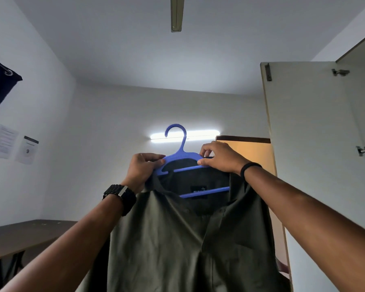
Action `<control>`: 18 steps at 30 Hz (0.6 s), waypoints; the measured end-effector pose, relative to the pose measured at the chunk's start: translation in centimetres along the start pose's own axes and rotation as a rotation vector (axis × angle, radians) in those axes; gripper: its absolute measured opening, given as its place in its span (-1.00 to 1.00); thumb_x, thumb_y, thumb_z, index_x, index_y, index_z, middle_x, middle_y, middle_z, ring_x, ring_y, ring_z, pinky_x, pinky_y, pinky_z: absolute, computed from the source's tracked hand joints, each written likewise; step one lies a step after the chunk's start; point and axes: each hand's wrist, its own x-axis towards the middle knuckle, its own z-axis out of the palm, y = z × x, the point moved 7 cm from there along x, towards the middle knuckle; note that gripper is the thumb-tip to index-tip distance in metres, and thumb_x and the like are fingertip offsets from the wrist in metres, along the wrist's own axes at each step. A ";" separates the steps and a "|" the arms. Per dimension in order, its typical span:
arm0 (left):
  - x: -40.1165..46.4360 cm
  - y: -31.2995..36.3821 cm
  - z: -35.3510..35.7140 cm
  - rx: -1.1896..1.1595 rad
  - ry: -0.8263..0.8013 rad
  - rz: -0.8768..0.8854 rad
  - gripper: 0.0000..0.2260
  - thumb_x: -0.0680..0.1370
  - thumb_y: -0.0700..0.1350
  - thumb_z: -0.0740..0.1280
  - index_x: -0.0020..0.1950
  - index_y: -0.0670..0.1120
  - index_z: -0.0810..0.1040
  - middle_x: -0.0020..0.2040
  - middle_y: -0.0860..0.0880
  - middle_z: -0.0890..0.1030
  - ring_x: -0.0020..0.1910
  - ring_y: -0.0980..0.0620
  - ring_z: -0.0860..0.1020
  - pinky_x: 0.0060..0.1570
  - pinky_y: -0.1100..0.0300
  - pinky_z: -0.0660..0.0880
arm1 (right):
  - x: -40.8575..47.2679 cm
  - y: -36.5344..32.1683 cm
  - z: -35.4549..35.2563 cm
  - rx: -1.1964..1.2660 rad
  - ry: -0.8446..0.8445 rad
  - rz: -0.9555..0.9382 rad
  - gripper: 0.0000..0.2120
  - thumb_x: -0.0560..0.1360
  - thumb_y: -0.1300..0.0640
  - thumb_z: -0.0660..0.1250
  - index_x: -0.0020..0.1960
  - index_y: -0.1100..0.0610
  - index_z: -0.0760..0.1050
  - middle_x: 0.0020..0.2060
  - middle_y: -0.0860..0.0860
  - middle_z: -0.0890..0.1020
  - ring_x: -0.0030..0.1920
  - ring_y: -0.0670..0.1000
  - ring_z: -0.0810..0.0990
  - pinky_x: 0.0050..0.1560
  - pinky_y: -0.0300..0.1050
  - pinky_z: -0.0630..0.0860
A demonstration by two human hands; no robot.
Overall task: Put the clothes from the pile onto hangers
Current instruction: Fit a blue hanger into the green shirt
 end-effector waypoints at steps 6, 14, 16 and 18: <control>0.3 -0.4 1.4 0.051 0.018 0.046 -0.93 0.46 -0.24 0.44 -0.10 -0.11 0.67 -0.11 -0.09 0.67 -0.19 0.00 0.61 -0.28 0.32 0.54 | 0.3 1.9 1.1 0.076 -0.055 0.120 -0.78 0.52 0.04 0.36 0.08 0.16 0.51 0.03 0.06 0.55 -0.01 0.03 0.49 -0.01 -0.16 0.40; 0.5 -2.7 -1.2 0.111 0.143 0.035 -0.84 0.50 -0.27 0.39 -0.16 0.00 0.65 -0.22 -0.06 0.65 -0.22 -0.02 0.60 -0.18 0.20 0.51 | -0.2 4.7 1.0 0.069 0.013 0.167 -0.84 0.53 0.03 0.34 -0.03 0.12 0.48 0.05 0.11 0.58 -0.02 0.03 0.49 -0.05 -0.15 0.36; 0.5 -2.8 -1.4 0.130 0.123 0.023 -0.86 0.50 -0.26 0.39 -0.07 -0.02 0.64 -0.25 -0.05 0.63 -0.25 -0.01 0.59 -0.23 0.20 0.49 | -0.2 5.0 1.1 0.099 0.049 0.163 -0.83 0.53 0.03 0.35 -0.02 0.13 0.48 0.04 0.11 0.59 -0.03 0.03 0.50 -0.06 -0.15 0.38; 0.5 -2.4 -0.5 0.269 0.010 0.012 -0.87 0.51 -0.27 0.37 -0.08 -0.04 0.64 -0.22 -0.03 0.63 -0.24 0.02 0.57 -0.25 0.25 0.46 | -0.2 4.8 1.5 0.126 0.057 0.144 -0.83 0.52 0.04 0.35 -0.01 0.14 0.48 0.02 0.11 0.59 -0.04 0.03 0.51 -0.06 -0.15 0.39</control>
